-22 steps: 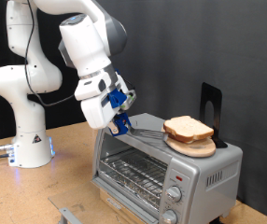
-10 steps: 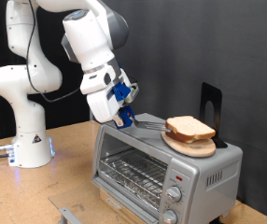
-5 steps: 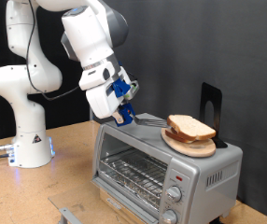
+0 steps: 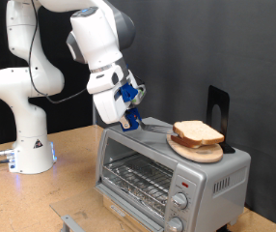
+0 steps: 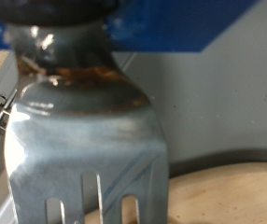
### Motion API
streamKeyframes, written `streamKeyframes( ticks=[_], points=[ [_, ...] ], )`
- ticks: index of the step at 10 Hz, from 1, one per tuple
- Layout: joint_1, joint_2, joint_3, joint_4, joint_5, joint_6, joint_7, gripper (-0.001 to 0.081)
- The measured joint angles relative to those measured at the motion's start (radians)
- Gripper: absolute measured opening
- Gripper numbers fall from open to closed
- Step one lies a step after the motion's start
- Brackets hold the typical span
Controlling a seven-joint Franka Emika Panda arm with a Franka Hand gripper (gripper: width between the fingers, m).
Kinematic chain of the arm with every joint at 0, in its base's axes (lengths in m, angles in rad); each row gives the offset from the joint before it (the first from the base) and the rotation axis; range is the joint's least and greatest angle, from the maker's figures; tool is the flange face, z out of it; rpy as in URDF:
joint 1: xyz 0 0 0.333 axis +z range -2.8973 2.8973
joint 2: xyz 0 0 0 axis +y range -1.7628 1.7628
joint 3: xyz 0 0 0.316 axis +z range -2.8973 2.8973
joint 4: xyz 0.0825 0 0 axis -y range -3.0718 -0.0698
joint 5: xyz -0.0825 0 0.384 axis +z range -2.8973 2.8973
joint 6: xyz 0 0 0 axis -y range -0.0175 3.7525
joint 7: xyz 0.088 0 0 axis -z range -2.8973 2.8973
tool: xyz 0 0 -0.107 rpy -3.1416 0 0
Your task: Make a piece of toast with the oven
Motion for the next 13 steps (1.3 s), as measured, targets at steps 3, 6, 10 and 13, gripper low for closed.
streamKeyframes(
  ticks=[3, 6, 10, 13],
  points=[
    [0.000, 0.003, 0.018, 0.013, -0.001, 0.001, 0.019, 0.0384],
    [0.000, 0.023, 0.034, 0.036, -0.041, 0.003, 0.068, 0.0384],
    [-0.001, 0.063, 0.058, 0.074, -0.143, 0.002, 0.139, 0.0384],
    [0.000, 0.092, 0.070, 0.109, -0.166, -0.007, 0.178, 0.0384]
  ],
)
